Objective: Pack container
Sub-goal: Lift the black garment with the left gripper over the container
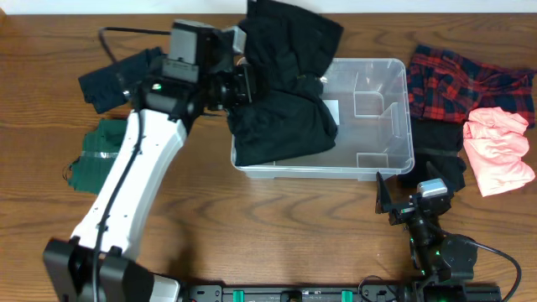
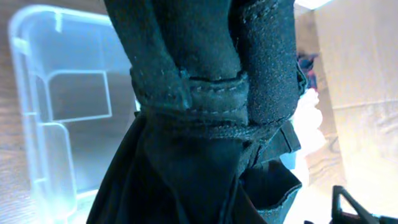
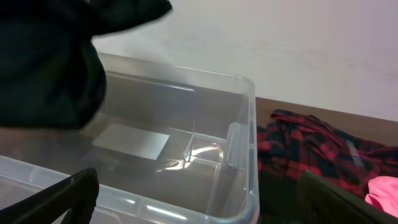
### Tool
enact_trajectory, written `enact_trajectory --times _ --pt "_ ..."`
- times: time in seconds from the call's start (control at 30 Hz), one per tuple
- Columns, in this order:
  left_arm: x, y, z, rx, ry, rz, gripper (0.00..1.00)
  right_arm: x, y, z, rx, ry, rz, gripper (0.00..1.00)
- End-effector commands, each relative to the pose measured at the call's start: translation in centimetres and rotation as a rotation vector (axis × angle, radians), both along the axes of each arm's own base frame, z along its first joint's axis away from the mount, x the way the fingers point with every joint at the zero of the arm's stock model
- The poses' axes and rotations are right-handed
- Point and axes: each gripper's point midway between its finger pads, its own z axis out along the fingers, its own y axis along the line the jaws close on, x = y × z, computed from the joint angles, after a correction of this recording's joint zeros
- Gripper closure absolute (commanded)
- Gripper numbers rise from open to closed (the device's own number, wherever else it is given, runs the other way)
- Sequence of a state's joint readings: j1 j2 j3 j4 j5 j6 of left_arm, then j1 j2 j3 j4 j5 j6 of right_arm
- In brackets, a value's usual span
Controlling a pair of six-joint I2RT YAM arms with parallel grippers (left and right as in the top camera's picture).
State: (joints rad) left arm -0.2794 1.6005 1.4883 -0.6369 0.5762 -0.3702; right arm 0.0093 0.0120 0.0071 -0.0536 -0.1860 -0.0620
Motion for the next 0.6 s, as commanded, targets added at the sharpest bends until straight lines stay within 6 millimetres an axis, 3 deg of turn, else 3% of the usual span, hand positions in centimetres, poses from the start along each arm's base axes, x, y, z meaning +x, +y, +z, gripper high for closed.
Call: enact_trajectory --times 0.0,0.23,0.57 --pt "0.0 -1.2 1.1 -0.039 -0.025 -0.031 0.94 0.0 -0.2 0.0 -0.006 -0.002 -0.010 0.01" --pt "0.8 -1.8 -0.2 -0.078 0.063 0.029 0.94 0.0 -0.2 0.0 -0.006 -0.002 -0.010 0.01" --pt "0.9 -2.0 -1.2 -0.010 0.053 0.066 0.94 0.0 -0.2 0.0 -0.006 -0.002 -0.010 0.01"
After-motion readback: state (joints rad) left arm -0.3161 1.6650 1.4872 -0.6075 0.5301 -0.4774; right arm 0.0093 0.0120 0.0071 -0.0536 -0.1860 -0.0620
